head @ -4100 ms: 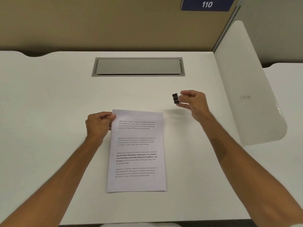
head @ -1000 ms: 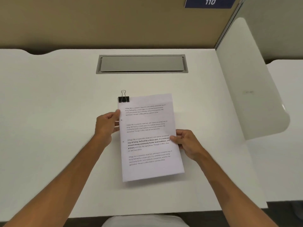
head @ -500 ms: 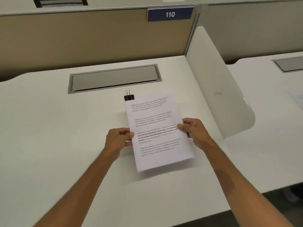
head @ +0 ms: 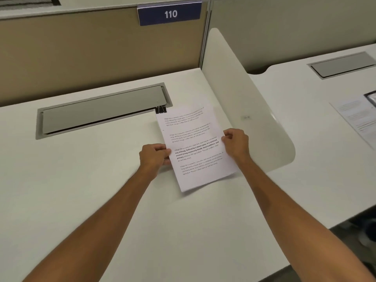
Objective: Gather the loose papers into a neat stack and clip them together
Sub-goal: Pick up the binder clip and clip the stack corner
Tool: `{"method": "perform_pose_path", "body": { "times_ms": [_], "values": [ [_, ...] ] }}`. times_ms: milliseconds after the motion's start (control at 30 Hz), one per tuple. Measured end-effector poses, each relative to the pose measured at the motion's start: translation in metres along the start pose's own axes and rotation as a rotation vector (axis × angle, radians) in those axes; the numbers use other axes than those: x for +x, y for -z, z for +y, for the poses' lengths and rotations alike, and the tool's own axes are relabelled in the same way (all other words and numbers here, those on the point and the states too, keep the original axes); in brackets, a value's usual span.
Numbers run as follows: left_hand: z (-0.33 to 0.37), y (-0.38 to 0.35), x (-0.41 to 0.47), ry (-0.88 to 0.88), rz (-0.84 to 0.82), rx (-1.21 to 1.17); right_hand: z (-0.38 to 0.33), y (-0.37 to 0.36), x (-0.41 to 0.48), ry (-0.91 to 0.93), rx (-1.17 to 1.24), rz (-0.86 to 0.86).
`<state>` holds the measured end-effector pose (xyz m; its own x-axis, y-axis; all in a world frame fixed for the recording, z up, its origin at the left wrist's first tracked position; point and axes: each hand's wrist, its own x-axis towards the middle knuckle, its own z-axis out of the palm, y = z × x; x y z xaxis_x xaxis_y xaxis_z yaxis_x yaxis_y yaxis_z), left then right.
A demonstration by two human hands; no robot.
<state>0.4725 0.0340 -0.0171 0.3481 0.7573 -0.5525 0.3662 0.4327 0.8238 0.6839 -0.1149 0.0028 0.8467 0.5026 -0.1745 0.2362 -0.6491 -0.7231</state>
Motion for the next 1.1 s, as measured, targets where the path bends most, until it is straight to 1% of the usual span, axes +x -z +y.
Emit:
{"method": "perform_pose_path", "body": {
  "times_ms": [167, 333, 500, 700, 833, 967, 1100],
  "values": [
    [0.008, -0.014, 0.016, 0.006, -0.010, 0.021, 0.004, -0.013, 0.014, -0.033, -0.081, 0.133],
    [0.010, -0.028, 0.020, 0.050, -0.007, 0.019, 0.007, -0.019, 0.020, -0.041, -0.156, 0.199],
    [0.007, -0.028, 0.020, 0.039, 0.078, 0.052, 0.013, -0.019, 0.022, 0.000, -0.240, 0.191],
    [0.005, -0.032, 0.017, -0.011, 0.150, 0.094, 0.022, -0.023, 0.022, -0.002, -0.259, 0.164],
    [0.005, -0.035, 0.013, -0.054, 0.152, 0.136, 0.022, -0.023, 0.023, 0.013, -0.254, 0.143],
    [0.005, -0.035, 0.013, -0.070, 0.149, 0.175, 0.022, -0.023, 0.022, 0.018, -0.177, 0.145],
    [0.003, -0.035, 0.014, -0.103, 0.158, 0.220, 0.025, -0.026, 0.022, 0.002, -0.237, 0.129]
  ]
}}
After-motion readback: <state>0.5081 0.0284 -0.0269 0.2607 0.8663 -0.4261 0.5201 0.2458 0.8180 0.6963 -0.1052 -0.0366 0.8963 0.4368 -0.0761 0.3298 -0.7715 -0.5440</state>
